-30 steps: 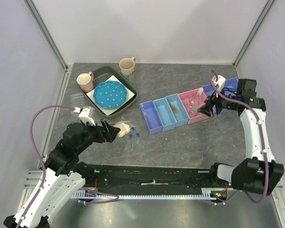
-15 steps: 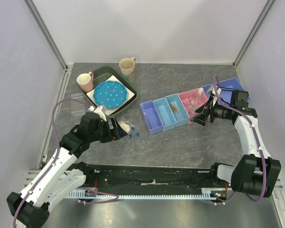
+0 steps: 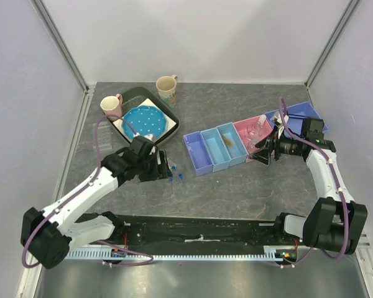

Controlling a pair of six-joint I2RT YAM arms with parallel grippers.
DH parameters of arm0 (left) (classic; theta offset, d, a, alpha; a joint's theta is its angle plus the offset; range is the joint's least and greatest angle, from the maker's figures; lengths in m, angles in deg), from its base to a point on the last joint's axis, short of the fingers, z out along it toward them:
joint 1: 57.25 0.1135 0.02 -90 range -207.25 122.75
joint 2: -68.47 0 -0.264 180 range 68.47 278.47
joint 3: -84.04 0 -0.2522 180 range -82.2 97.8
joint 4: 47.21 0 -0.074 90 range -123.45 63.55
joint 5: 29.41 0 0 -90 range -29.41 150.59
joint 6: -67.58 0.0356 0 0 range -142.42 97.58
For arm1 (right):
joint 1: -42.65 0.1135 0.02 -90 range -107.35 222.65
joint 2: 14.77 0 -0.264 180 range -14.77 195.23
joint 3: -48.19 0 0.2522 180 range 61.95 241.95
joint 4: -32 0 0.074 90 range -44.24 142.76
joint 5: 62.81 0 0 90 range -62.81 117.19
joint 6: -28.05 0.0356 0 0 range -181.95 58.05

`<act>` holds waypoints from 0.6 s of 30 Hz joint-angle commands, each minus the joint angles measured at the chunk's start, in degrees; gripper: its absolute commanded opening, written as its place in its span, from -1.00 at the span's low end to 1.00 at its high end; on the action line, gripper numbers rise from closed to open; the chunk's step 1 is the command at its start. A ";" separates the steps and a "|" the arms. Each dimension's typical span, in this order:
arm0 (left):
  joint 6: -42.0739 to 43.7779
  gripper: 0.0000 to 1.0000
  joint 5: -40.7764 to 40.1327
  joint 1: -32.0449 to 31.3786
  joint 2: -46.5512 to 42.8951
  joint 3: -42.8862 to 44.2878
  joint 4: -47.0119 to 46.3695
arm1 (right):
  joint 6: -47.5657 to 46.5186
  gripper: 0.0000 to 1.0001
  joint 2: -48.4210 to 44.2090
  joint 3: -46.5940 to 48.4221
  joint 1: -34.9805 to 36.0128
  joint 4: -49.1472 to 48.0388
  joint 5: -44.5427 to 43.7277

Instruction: Organize the chemistry lab equipment

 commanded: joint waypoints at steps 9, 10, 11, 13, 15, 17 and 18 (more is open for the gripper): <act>-0.53 0.50 -11.10 -10.44 12.43 6.61 0.62 | -2.68 0.57 1.37 2.13 -0.16 -0.40 1.71; -0.70 0.50 -11.54 -10.97 13.22 6.61 0.53 | -2.86 0.57 1.37 2.22 -0.16 -0.31 1.71; -0.88 0.50 -11.81 -11.93 14.27 6.61 0.53 | -3.03 0.57 1.37 2.22 -0.16 -0.22 1.71; -1.23 0.49 -12.68 -12.64 15.33 6.69 0.53 | -3.12 0.57 1.46 2.30 -0.16 0.04 1.62; -1.41 0.42 -12.78 -13.26 16.56 6.69 0.45 | -3.38 0.57 1.37 2.31 -0.16 0.22 1.53; -1.41 0.41 -12.86 -13.44 17.35 6.52 0.27 | -3.56 0.57 1.55 2.39 -0.16 0.22 1.53; -1.41 0.40 -12.95 -13.52 17.79 6.34 0.18 | -3.65 0.57 1.46 2.39 -0.16 0.39 1.36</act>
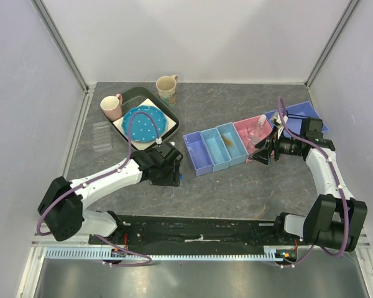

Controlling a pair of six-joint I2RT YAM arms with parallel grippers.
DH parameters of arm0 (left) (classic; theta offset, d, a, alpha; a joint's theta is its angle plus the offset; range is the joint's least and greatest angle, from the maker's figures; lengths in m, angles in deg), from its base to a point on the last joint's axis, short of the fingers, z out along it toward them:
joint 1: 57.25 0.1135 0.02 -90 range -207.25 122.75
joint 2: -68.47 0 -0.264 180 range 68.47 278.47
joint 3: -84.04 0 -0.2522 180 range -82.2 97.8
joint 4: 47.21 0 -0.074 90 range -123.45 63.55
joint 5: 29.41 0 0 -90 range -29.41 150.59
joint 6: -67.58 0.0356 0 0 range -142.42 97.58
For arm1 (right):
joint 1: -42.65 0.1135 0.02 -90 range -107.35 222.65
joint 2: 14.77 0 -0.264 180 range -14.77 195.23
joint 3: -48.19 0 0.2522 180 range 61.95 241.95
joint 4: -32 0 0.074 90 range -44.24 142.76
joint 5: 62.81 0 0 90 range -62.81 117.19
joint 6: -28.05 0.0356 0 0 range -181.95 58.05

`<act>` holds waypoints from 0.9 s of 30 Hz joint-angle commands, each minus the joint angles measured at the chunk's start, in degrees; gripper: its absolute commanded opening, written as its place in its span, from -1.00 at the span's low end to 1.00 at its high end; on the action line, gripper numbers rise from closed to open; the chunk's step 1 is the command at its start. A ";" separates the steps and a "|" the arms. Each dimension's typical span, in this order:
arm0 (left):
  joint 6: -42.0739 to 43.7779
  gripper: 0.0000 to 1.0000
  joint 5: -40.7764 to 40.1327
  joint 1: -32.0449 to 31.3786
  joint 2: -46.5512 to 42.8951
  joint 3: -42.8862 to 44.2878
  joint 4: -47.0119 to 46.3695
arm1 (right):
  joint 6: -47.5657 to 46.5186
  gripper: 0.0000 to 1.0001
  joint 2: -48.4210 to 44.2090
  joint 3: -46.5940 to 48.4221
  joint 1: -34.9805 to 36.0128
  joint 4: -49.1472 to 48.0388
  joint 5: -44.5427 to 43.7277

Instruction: Organize the chemistry lab equipment

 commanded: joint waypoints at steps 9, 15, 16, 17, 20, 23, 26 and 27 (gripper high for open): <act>-0.53 0.14 -2.66 -0.54 4.74 1.03 -2.36 | -2.69 0.57 0.32 2.48 -0.14 0.44 1.38; -0.27 0.14 -3.01 -0.45 7.73 1.47 -2.72 | -3.13 0.57 0.24 2.57 -0.14 0.70 1.38; -0.27 0.14 -3.18 -0.54 7.90 1.55 -2.72 | -3.22 0.57 0.32 2.57 -0.14 0.70 1.38; -0.18 0.13 -3.36 -0.54 7.91 1.64 -2.72 | -3.22 0.57 0.32 2.66 -0.14 0.79 1.38; 0.08 0.14 -3.80 -0.54 8.43 1.73 -2.72 | -3.39 0.57 0.41 2.74 -0.14 0.97 1.38; 0.44 0.12 -4.68 -0.54 8.00 2.08 -2.71 | -3.48 0.57 0.50 2.74 -0.14 1.06 1.29; 1.49 0.11 -5.29 -0.54 7.47 2.43 -3.15 | -3.57 0.57 0.41 2.74 -0.14 1.23 1.29; 1.84 0.11 -5.47 -0.54 7.47 2.61 -3.07 | -3.74 0.57 0.41 2.74 -0.14 1.14 1.29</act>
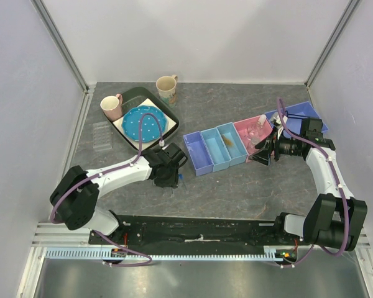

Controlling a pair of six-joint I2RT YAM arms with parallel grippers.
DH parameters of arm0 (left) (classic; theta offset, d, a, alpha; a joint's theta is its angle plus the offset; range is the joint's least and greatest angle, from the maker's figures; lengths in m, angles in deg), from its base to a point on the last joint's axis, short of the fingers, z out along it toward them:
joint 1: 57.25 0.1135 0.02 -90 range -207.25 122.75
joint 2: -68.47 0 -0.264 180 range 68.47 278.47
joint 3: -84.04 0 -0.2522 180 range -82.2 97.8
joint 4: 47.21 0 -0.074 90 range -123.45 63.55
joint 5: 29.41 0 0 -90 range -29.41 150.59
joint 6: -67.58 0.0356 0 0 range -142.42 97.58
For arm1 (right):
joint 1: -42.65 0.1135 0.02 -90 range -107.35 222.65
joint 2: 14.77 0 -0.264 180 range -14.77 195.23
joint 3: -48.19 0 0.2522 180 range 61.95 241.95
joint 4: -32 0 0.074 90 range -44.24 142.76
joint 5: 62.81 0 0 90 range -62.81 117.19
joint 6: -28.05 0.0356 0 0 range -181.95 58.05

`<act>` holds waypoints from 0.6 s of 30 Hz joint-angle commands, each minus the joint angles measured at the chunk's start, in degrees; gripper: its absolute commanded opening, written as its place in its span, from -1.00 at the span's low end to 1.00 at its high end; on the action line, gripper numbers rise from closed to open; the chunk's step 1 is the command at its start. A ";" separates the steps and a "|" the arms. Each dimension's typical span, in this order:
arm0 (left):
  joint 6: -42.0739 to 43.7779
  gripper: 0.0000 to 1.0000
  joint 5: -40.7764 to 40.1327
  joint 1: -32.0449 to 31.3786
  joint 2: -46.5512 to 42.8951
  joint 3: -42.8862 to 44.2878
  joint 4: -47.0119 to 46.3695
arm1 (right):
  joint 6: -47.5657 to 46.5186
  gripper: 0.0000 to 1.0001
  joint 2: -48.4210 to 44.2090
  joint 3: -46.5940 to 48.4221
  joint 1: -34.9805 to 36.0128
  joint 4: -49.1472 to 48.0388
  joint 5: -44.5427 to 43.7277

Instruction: Organize the chemistry lab equipment

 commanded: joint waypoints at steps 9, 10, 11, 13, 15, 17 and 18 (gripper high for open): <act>3.60 0.04 -4.98 0.31 -2.61 4.06 -1.78 | -2.24 0.57 0.19 2.59 -0.14 -0.12 1.14; 4.12 0.04 -5.07 0.84 -3.40 4.15 -1.78 | -2.32 0.57 0.11 2.59 -0.23 -0.04 1.22; 4.39 0.04 -5.07 1.28 -4.02 4.32 -1.86 | -2.33 0.57 0.11 2.59 -0.14 -0.03 1.22; 5.35 0.04 -4.63 3.03 -5.42 4.59 -1.86 | -2.41 0.57 0.11 2.68 -0.14 -0.03 1.22; 5.97 0.04 -2.88 4.79 -6.39 4.94 -2.30 | -2.50 0.57 0.11 2.68 -0.14 0.05 1.22; 6.59 0.05 -1.38 7.69 -8.23 4.76 -2.74 | -2.50 0.57 0.02 2.68 -0.14 0.23 1.22; 6.68 0.05 0.36 8.74 -8.68 4.59 -3.61 | -2.50 0.57 0.11 2.68 -0.14 0.23 1.14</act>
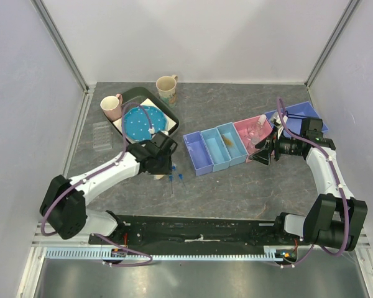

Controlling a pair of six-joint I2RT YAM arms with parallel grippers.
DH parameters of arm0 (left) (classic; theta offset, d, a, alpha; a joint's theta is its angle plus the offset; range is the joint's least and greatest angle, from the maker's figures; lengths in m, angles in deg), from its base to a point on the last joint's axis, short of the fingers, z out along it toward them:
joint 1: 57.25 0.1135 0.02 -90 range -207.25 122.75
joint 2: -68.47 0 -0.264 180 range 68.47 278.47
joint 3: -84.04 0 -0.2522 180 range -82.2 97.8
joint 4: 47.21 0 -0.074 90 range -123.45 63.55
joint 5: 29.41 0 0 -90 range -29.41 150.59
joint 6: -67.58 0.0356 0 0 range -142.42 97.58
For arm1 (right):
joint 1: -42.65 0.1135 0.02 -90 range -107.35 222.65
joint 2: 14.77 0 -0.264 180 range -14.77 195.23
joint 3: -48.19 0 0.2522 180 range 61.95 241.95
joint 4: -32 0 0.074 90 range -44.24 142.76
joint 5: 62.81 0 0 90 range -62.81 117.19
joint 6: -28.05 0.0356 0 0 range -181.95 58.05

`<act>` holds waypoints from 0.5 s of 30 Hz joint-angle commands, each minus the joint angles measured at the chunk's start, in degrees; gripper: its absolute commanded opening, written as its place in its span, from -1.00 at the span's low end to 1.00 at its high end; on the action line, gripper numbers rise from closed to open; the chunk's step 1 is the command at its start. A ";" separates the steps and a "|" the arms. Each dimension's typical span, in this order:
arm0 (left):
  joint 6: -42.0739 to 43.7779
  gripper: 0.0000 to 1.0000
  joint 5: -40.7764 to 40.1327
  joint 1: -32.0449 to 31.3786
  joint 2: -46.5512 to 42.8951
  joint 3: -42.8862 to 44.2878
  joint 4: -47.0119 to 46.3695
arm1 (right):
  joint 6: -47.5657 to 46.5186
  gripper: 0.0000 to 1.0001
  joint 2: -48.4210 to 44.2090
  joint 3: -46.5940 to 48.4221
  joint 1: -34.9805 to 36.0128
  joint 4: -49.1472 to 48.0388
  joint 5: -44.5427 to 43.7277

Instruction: Organize the chemistry lab equipment

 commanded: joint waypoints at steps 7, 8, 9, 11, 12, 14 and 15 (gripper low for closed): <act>3.14 0.07 5.38 10.24 -3.49 2.64 -6.82 | -2.22 0.57 0.08 2.24 -0.14 -0.01 1.24; 2.70 0.08 5.55 10.95 -3.04 2.91 -7.27 | -2.22 0.57 0.08 2.33 -0.14 -0.01 1.24; 1.74 0.08 5.64 11.74 -1.82 3.17 -7.88 | -2.22 0.57 0.26 2.33 -0.14 -0.01 1.24; -1.95 0.08 6.78 14.63 -0.41 3.52 -9.02 | -2.31 0.57 0.17 2.33 -0.14 0.08 1.07; -3.35 0.08 7.83 15.60 0.47 3.79 -9.20 | -2.31 0.57 0.17 2.33 -0.23 -0.01 0.89; -7.05 0.09 8.10 17.10 2.23 4.14 -9.55 | -2.31 0.57 0.26 2.24 -0.14 0.08 0.81; -8.19 0.09 7.50 17.19 2.58 4.23 -9.82 | -2.31 0.57 0.26 2.33 -0.14 -0.01 0.80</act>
